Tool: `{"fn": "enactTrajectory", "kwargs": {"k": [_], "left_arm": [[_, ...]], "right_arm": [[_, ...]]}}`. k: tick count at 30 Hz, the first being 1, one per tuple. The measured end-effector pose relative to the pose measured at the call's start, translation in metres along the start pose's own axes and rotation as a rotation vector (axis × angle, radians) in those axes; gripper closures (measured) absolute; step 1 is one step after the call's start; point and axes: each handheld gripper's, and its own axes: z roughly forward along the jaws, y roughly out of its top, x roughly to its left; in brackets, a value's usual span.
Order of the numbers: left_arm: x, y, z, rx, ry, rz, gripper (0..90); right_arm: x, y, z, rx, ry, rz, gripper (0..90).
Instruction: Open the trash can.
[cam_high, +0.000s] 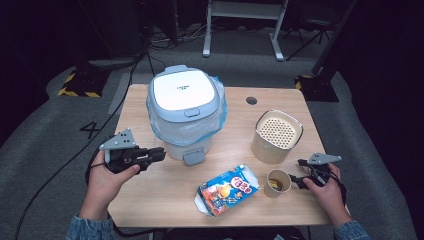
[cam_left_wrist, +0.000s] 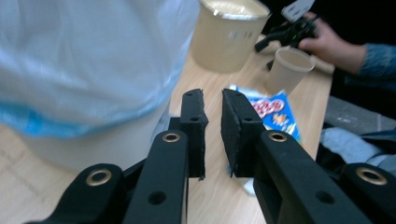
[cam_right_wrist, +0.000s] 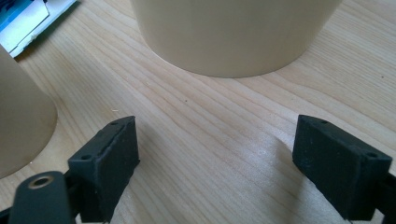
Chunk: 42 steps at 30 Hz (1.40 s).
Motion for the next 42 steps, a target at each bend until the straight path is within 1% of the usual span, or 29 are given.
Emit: {"fn": "enactTrajectory", "kwargs": {"k": [6, 7, 10, 11, 12, 19, 21, 27, 29, 31, 34, 35, 40, 42], "left_arm": [[0.002, 0.028, 0.001, -0.044, -0.014, 0.035, 80.6], [0.003, 0.032, 0.002, -0.059, -0.012, 0.036, 80.8], [0.008, 0.043, 0.004, -0.098, 0.001, 0.021, 82.6], [0.01, 0.049, 0.007, -0.115, 0.011, 0.021, 83.8], [0.01, 0.049, 0.007, -0.115, 0.011, 0.021, 84.2], [0.013, 0.068, 0.015, -0.158, -0.004, 0.04, 84.5], [0.014, 0.072, 0.018, -0.163, 0.002, 0.034, 84.6], [0.016, 0.079, 0.032, -0.136, 0.063, 0.016, 85.2], [0.015, 0.082, 0.036, -0.127, 0.076, 0.016, 85.5], [0.015, 0.084, 0.041, -0.111, 0.093, 0.028, 85.5], [0.015, 0.088, 0.049, -0.099, 0.093, 0.029, 85.4], [0.015, 0.089, 0.054, -0.09, 0.091, 0.025, 85.4], [0.016, 0.092, 0.061, -0.082, 0.097, 0.026, 85.7], [0.016, 0.093, 0.063, -0.08, 0.104, 0.022, 87.7]], "right_arm": [[0.0, 0.0, 0.0, 0.0, 0.0, 0.0, 14.6], [0.0, 0.0, 0.0, 0.0, 0.0, 0.0, 14.7], [0.0, 0.0, 0.0, 0.0, 0.0, 0.0, 14.7], [0.0, 0.0, 0.0, 0.0, 0.0, 0.0, 14.7], [0.0, 0.0, 0.0, 0.0, 0.0, 0.0, 14.7], [0.0, 0.0, 0.0, 0.0, 0.0, 0.0, 14.7], [0.0, 0.0, 0.0, 0.0, 0.0, 0.0, 14.7], [0.0, 0.0, 0.0, 0.0, 0.0, 0.0, 14.7], [0.0, 0.0, 0.0, 0.0, 0.0, 0.0, 14.7], [0.0, 0.0, 0.0, 0.0, 0.0, 0.0, 14.6], [0.0, 0.0, 0.0, 0.0, 0.0, 0.0, 14.7], [0.0, 0.0, 0.0, 0.0, 0.0, 0.0, 14.7], [0.0, 0.0, 0.0, 0.0, 0.0, 0.0, 14.7], [0.0, 0.0, 0.0, 0.0, 0.0, 0.0, 14.7]]}}
